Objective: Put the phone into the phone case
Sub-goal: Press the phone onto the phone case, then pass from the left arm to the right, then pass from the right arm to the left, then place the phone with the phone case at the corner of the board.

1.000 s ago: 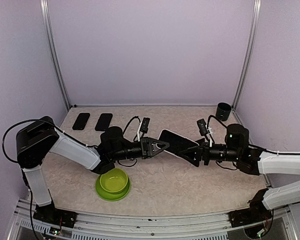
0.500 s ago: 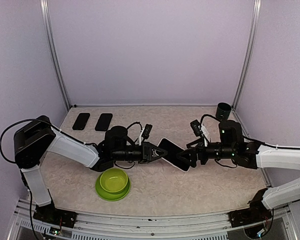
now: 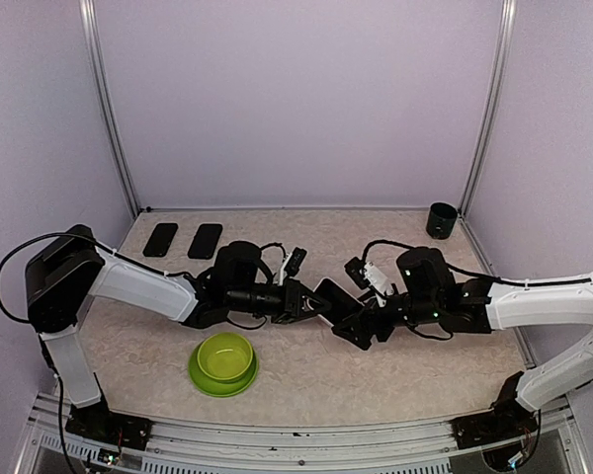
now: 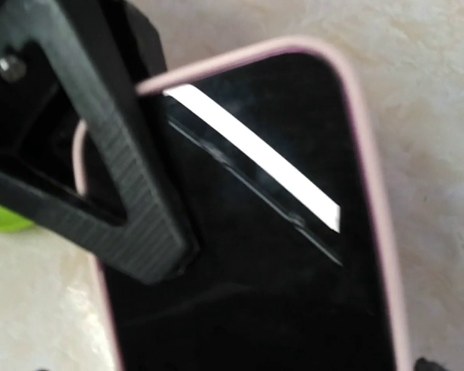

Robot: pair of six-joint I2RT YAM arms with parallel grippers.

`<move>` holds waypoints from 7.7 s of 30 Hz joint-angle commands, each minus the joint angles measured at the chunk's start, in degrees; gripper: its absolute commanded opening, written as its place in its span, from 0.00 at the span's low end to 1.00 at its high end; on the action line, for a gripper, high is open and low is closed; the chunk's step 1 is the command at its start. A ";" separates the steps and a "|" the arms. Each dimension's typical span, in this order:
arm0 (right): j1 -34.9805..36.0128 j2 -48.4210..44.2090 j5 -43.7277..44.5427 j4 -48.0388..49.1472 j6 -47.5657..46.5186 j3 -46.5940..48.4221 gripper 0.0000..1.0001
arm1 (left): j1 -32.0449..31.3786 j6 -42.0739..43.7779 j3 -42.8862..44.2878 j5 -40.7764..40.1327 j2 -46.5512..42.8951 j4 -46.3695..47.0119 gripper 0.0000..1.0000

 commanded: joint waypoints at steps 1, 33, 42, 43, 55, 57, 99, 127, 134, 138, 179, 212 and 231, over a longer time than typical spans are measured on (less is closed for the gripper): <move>3.16 2.82 5.12 -3.43 -2.97 3.30 1.00 | 0.51 1.44 3.17 0.61 -2.28 -0.13 0.00; 6.21 8.01 12.05 -5.91 -4.58 6.14 0.75 | 0.77 2.59 3.80 1.94 -2.18 -1.50 0.00; 6.20 2.34 3.30 -4.80 -3.83 5.07 0.98 | 2.15 11.52 5.44 5.19 -3.28 -9.36 0.00; 6.14 1.51 2.80 -4.63 -3.66 4.83 0.98 | 2.35 13.07 5.58 5.43 -3.67 -10.51 0.00; 3.87 -4.77 -2.78 -2.50 -2.03 3.58 0.98 | 4.24 26.67 3.66 10.33 -7.71 -19.42 0.00; 3.54 -5.36 -3.62 -2.15 -1.85 3.36 0.97 | 4.45 28.88 2.94 11.07 -8.63 -20.40 0.00; 3.39 1.32 -25.53 2.45 -1.50 1.75 0.11 | -2.13 45.84 -0.52 18.58 -16.24 -27.28 0.06; -0.03 -6.00 -17.67 23.58 15.47 -3.82 0.00 | 3.05 26.72 -11.27 7.17 -21.50 0.42 0.63; -0.12 -6.77 -17.41 27.56 18.61 -5.15 0.00 | 3.89 24.24 -9.86 6.76 -18.28 2.68 0.64; -0.21 -7.38 -17.02 29.99 19.97 -6.38 0.00 | 3.85 22.89 -9.49 7.54 -16.94 4.36 0.63; -0.65 -2.86 -12.69 42.09 27.16 -9.98 0.00 | 3.01 12.75 -5.44 16.44 -7.37 17.12 0.18; -2.32 -6.68 -0.27 20.06 18.30 -6.43 0.87 | 17.14 18.38 16.16 12.99 -4.54 -18.96 0.00; -2.51 -8.89 -0.48 19.61 17.36 -8.49 0.87 | 32.14 29.73 39.45 19.31 14.61 -43.07 0.00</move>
